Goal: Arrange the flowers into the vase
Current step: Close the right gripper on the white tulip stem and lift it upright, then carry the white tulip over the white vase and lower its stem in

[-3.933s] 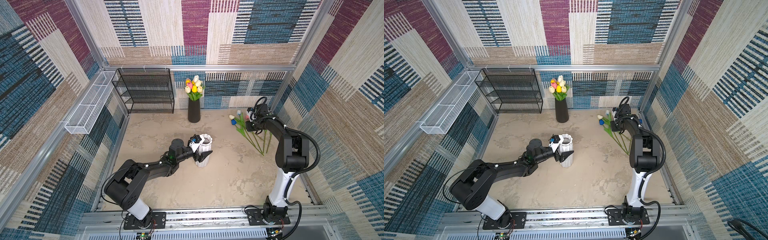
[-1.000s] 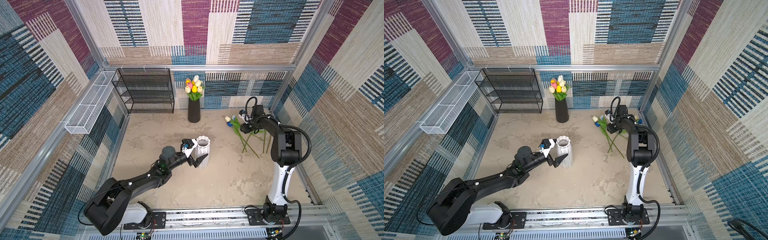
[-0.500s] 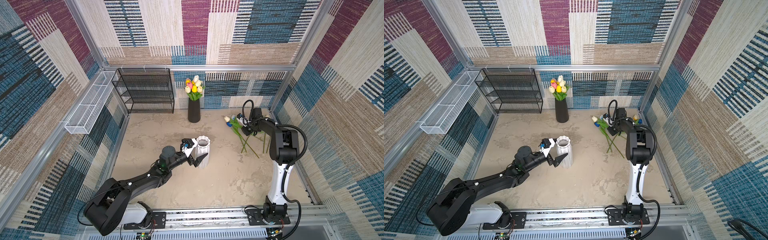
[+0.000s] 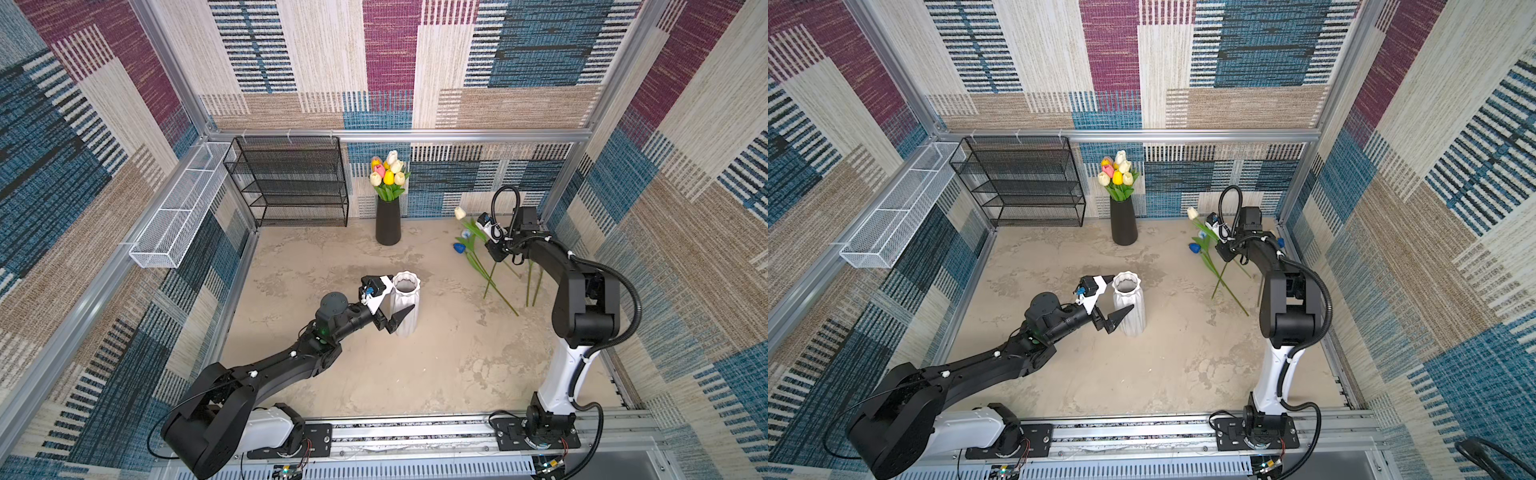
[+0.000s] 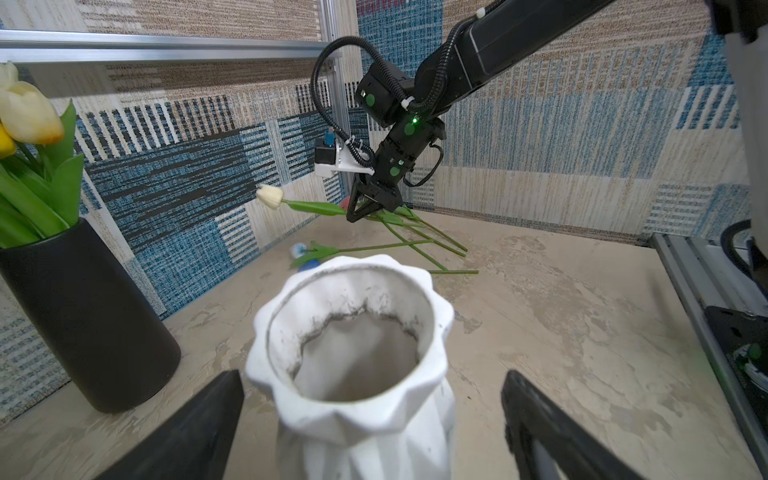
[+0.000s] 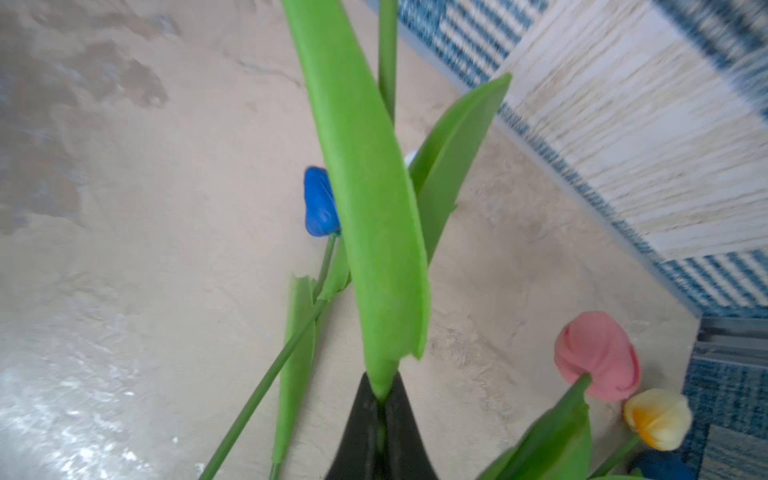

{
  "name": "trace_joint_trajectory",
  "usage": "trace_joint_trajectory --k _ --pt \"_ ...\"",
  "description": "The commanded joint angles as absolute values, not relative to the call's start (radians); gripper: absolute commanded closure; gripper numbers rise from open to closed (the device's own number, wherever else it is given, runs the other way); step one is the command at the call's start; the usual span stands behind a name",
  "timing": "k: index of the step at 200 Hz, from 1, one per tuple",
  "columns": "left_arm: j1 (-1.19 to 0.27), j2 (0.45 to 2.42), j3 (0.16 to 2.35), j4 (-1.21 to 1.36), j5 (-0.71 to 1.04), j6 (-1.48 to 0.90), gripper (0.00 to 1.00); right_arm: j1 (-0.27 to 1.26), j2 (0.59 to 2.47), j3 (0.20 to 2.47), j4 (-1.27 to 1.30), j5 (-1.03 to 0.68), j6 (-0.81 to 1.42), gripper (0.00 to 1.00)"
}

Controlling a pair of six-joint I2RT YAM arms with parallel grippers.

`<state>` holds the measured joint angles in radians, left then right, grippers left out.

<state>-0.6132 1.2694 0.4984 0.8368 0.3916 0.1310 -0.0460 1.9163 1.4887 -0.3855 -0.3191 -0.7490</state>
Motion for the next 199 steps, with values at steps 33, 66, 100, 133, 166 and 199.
trace_joint_trajectory --k 33,66,100,133,166,199 --pt "-0.614 1.227 0.467 0.849 0.368 0.153 0.00 -0.056 1.713 1.302 -0.109 -0.543 -0.646 1.00" --pt "-0.614 1.216 0.449 0.856 0.369 0.144 0.00 -0.061 1.618 1.165 0.023 -0.626 -0.555 1.00" --pt "-0.614 1.212 0.449 0.855 0.375 0.140 0.00 -0.060 1.562 1.153 0.066 -0.768 -0.388 1.00" --pt "-0.614 1.207 0.439 0.878 0.361 0.129 0.00 -0.038 1.428 1.104 0.180 -0.865 -0.218 1.00" --pt "-0.614 1.204 0.416 0.915 0.351 0.120 0.00 0.012 1.336 1.098 0.226 -0.941 -0.117 1.00" --pt "-0.614 1.212 0.395 0.970 0.328 0.106 0.00 0.146 1.245 1.001 0.484 -0.991 0.060 1.00"
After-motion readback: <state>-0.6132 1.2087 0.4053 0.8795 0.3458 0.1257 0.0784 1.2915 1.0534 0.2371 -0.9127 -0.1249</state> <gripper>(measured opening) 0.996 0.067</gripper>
